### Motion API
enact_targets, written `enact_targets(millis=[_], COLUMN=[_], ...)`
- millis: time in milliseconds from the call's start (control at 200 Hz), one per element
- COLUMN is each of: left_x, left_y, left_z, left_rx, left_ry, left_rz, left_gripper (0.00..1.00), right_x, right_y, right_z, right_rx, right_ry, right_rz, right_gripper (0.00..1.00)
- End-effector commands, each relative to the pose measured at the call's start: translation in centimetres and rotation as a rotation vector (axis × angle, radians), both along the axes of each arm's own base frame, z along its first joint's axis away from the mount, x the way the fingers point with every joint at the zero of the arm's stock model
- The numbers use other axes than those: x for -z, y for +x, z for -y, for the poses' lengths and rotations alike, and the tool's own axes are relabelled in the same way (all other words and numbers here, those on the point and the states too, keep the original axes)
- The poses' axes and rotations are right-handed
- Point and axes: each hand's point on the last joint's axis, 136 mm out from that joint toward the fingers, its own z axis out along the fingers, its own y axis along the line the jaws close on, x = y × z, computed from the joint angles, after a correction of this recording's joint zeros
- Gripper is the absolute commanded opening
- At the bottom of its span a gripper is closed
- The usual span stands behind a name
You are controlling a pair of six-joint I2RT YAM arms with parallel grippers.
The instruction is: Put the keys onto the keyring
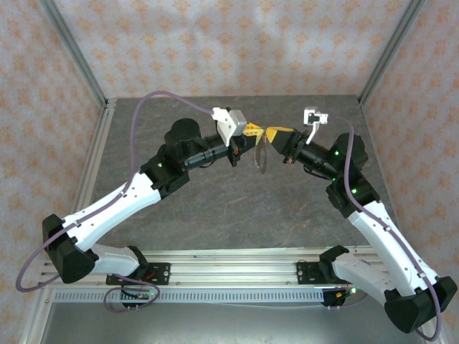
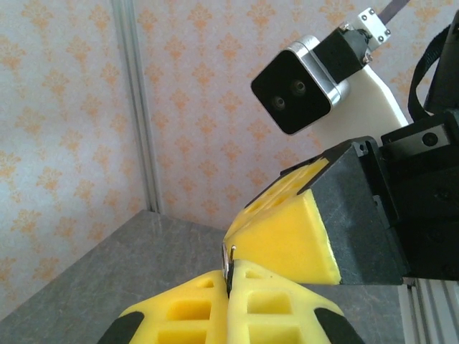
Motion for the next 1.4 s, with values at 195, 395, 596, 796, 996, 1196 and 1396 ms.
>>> enact_targets(millis=[195, 395, 596, 796, 996, 1196, 1396], left_x=[-3.4, -3.4, -3.1, -2.9, -2.5, -2.3, -2.2], left_y=[1.1, 2.1, 3.4, 4.9, 5.7, 6.3, 6.4], left_z=[-0.7, -0.9, -2.0, -3.6, -4.4, -4.7, -4.6], left_rx=[-0.053, -0.074, -0.105, -0.109, -0.105, -0.097, -0.088], left_ry=[-0.27, -0.394, -0.535, -0.684, -0.777, -0.844, -0.858], left_rz=[-0.028, -0.117, -0.223, -0.326, -0.394, -0.441, -0.458], left_gripper=[0.0, 0.0, 0.0, 0.0, 0.0, 0.0, 0.0], right_x=[-0.3, -1.2, -1.5, -1.0, -0.1, 0.1, 0.1], right_y=[0.2, 0.8, 1.6, 2.5, 3.4, 3.8, 3.8], right_z=[-0.2, 0.2, 0.5, 0.5, 0.2, -0.4, -1.0], right_rx=[-0.008, 0.024, 0.054, 0.077, 0.08, 0.064, 0.052], right_ry=[0.048, 0.114, 0.165, 0.184, 0.204, 0.221, 0.228], right_rz=[-0.022, -0.043, -0.084, -0.132, -0.18, -0.2, -0.204], right_gripper=[0.0, 0.0, 0.0, 0.0, 0.0, 0.0, 0.0])
